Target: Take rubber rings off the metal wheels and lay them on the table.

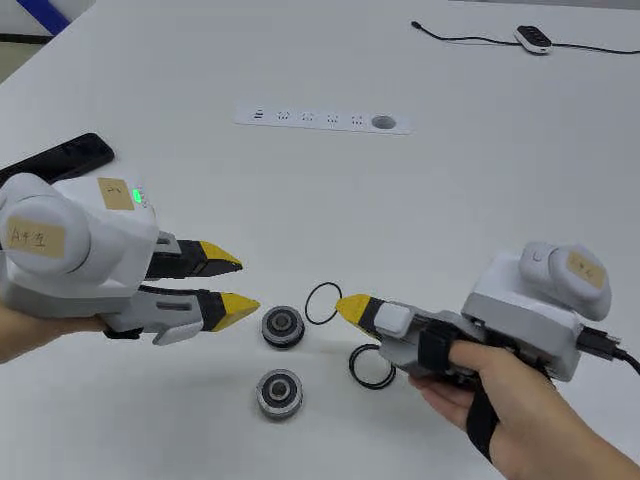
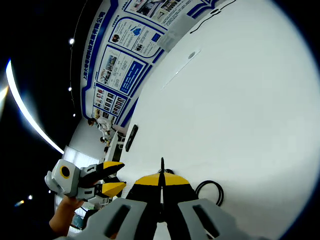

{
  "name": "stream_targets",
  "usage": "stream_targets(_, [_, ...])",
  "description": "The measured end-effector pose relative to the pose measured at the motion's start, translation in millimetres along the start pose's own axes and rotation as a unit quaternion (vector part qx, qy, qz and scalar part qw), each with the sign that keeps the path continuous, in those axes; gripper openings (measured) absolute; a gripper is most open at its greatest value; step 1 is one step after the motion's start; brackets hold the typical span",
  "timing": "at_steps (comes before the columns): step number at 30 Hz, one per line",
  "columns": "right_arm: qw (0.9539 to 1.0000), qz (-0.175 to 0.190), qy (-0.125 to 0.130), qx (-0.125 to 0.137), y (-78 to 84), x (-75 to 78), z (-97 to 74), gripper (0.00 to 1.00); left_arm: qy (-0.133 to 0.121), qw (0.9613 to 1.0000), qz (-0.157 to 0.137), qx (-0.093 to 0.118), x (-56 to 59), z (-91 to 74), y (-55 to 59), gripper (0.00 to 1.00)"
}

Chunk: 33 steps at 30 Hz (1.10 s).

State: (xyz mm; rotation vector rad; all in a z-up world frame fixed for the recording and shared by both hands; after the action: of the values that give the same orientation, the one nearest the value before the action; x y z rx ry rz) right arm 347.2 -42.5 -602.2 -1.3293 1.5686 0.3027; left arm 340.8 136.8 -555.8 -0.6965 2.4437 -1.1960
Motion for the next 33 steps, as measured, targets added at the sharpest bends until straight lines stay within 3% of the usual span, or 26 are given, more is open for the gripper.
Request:
stream_targets(3, [0.9999, 0.009, 0.009, 0.001, 1.4, 9.0, -5.7, 0.02, -0.001, 1.0, 0.004, -0.007, 1.9, -1.0, 1.1, 0.26])
stream_targets(6, [0.9998, 0.014, 0.017, -0.001, 5.6, 15.9, -10.6, 0.02, -0.001, 0.9993, 0.024, -0.029, 4.9, -1.0, 4.2, 0.26])
stream_targets(19, [0.9972, 0.04, 0.059, -0.02, 25.5, 46.2, -22.2, 0.02, 0.0, 0.9996, 0.017, -0.023, 13.1, -5.5, 3.8, 0.24])
stream_targets(25, [0.9963, 0.048, 0.069, -0.02, 25.7, 50.3, -26.4, 0.02, -0.002, 0.9996, 0.014, -0.024, 11.0, -5.9, 6.9, 0.24])
stream_targets(33, [0.9941, 0.062, 0.087, -0.014, 24.7, 54.9, -32.3, 0.02, 0.0, 0.9997, 0.015, -0.02, 13.5, -1.5, 3.1, 0.23])
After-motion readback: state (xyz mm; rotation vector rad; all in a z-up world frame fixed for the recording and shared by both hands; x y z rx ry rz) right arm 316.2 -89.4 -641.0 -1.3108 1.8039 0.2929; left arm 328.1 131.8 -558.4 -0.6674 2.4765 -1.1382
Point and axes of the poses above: the centre of the closed fingertips' face, and the gripper's own axes: z roughly forward along the fingers, x roughly to its right, y roughly out of its underside, the point moved 6 cm from there along -z, roughly backward along the fingers, and after that the axes turned 3 degrees about y, right-handed, at the moved point
